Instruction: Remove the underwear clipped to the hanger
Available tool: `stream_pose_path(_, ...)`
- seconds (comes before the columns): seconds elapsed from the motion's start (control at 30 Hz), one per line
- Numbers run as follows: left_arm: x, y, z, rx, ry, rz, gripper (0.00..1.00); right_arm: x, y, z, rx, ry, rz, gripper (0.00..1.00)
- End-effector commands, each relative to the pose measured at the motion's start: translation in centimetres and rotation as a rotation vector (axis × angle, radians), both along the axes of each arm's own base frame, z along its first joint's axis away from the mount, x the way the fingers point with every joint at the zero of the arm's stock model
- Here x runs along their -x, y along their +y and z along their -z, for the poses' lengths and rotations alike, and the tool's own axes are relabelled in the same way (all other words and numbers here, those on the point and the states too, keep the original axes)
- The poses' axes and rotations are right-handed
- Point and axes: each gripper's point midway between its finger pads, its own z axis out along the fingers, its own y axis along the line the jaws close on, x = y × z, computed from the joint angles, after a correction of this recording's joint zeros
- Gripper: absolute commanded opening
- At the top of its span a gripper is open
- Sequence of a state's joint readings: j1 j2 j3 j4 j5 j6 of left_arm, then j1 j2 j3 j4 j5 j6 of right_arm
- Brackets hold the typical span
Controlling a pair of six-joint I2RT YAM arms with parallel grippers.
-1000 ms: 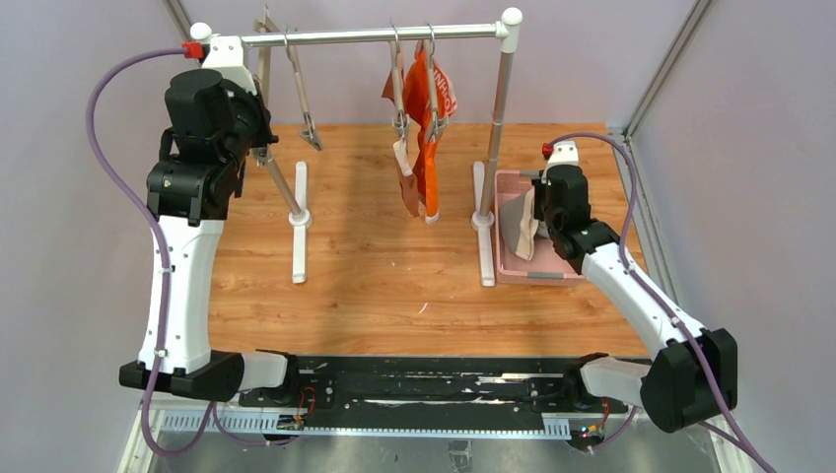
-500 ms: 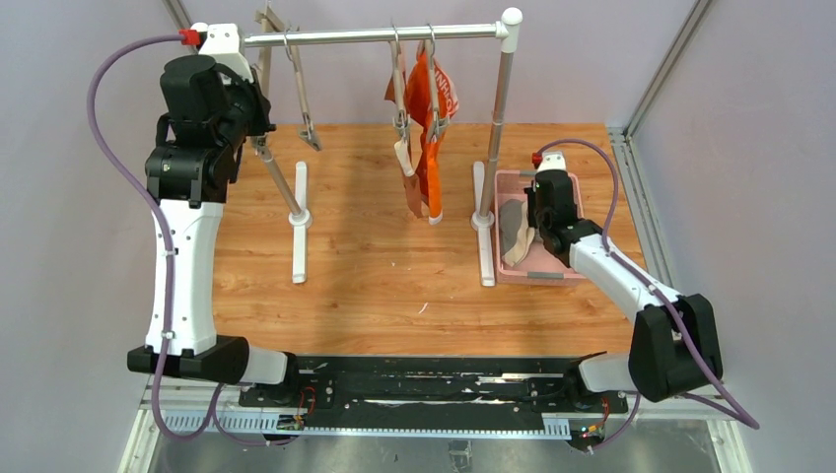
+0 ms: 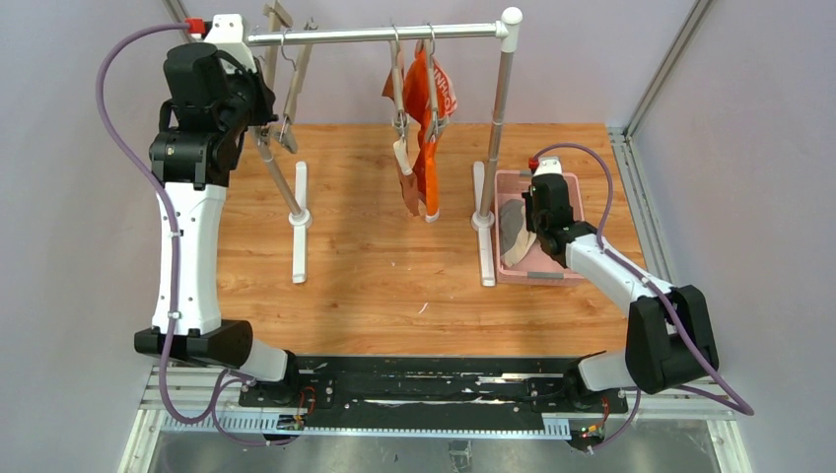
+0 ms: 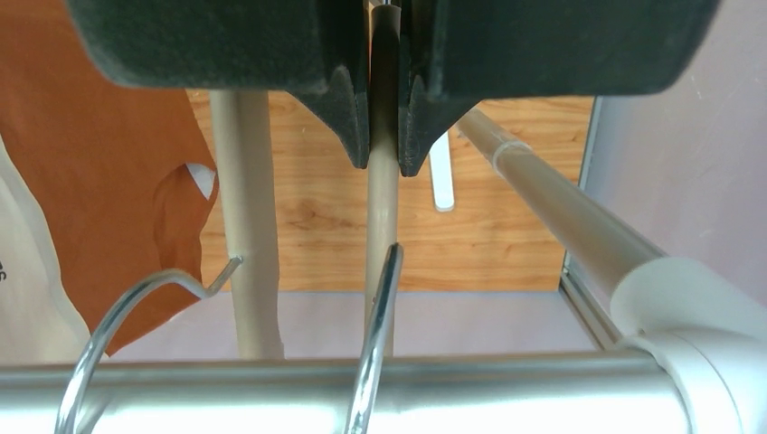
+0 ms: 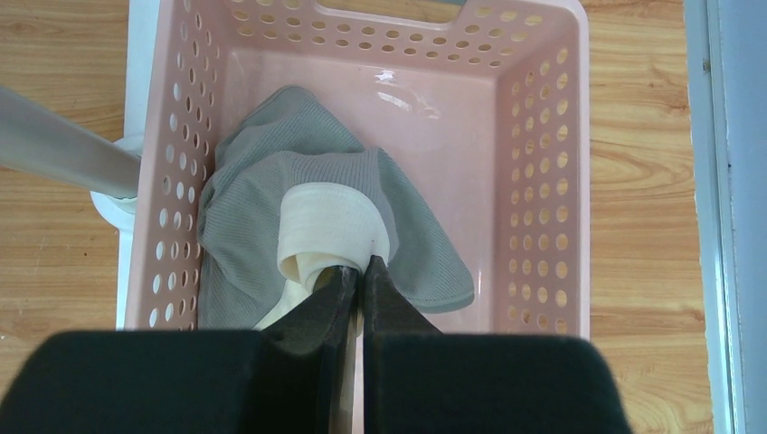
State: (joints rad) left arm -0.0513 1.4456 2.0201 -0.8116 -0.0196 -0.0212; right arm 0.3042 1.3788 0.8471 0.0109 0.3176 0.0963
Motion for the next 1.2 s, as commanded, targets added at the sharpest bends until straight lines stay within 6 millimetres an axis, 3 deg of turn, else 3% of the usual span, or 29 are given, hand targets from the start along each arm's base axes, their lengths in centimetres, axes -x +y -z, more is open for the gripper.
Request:
stream_pose_path(0.0,-0.1,0.5,-2.6,-0.015,-0.071,0.002,0.0,-0.3,-0.9,0.4,0.008,-0.004,0.024,0.01)
stream_pose_path(0.1,-0.5,0.7,-2.7,-0.016,-0.069,-0.005,0.0,-0.4,-0.8,0.8,0.007,0.006,0.022,0.0)
stream_pose_path(0.37,-0.8,1.4,-1.2,-0.026,-0.022,-0.046,0.13,0.0,-0.8,1.7,0.007,0.045,0.025,0.01)
stream_pose_path(0.4,-0.7,1.4,-1.2,-0.025,-0.021,-0.045,0.14,0.0,-0.7,1.8,0.007,0.051,0.023,0.05)
stream_pose_path(0.53,0.0,1.7,-1.7,-0.029,-0.04,-0.061,0.17,0.0,-0.6,1.3,0.0,0.053,0.018,0.49)
stream_pose_path(0.6,0.5,2.0,-2.2,-0.031,-0.058,-0.074,0.19,0.0,-0.5,0.9,0.0,0.047,0.017,0.6)
stream_pose_path(0.67,1.2,2.2,-3.1,-0.035,-0.085,-0.082,0.29,0.0,-0.6,0.3,0.002,0.035,0.018,0.67)
stream_pose_path(0.83,3.1,2.5,-4.8,-0.046,-0.138,-0.096,0.37,0.3,-0.8,-1.4,0.001,0.006,0.014,0.71)
stream_pose_path(1.17,8.9,3.4,-9.1,-0.052,-0.277,-0.133,0.37,1.6,-0.9,-5.5,-0.013,-0.075,-0.013,0.72)
